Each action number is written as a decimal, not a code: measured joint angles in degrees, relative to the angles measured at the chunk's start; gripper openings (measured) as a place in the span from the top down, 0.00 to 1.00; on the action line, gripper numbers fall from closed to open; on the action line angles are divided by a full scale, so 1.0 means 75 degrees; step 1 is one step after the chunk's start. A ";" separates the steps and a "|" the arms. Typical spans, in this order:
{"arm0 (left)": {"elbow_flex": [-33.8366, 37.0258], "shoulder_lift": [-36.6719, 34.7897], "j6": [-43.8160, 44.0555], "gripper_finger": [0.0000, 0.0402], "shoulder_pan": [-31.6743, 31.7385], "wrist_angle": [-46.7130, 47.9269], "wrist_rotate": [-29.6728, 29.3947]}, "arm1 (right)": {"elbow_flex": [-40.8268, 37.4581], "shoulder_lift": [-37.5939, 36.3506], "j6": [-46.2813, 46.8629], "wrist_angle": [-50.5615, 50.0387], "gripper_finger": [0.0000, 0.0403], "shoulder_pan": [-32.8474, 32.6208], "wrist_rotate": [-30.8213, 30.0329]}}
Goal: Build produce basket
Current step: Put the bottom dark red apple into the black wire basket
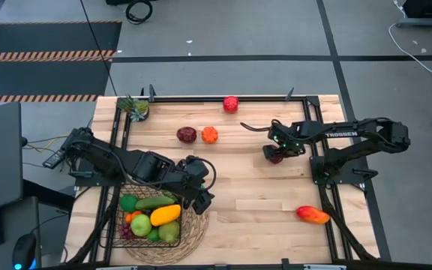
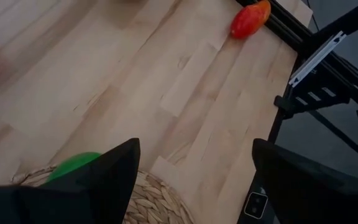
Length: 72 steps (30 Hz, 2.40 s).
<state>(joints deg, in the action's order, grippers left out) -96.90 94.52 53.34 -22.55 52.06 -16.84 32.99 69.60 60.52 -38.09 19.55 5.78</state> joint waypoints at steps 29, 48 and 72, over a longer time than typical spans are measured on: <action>0.0003 -0.0003 -0.0393 0.25 0.1096 -0.0838 -0.0862 | 0.1098 -0.1039 -0.0610 0.4886 0.28 -0.1163 0.2975; 0.0006 -0.0058 -0.1295 0.25 0.1716 -0.4270 -0.1180 | 0.2337 -0.1472 -0.1861 0.4983 0.28 -0.2202 0.1691; -0.0020 -0.0076 -0.1174 0.25 0.1728 -0.4725 -0.1403 | 0.2328 -0.1746 -0.2073 0.5268 0.28 -0.2215 0.1127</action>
<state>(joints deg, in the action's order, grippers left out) -97.06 93.95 44.54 -9.58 16.62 -27.36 50.46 56.51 44.97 1.41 2.94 14.23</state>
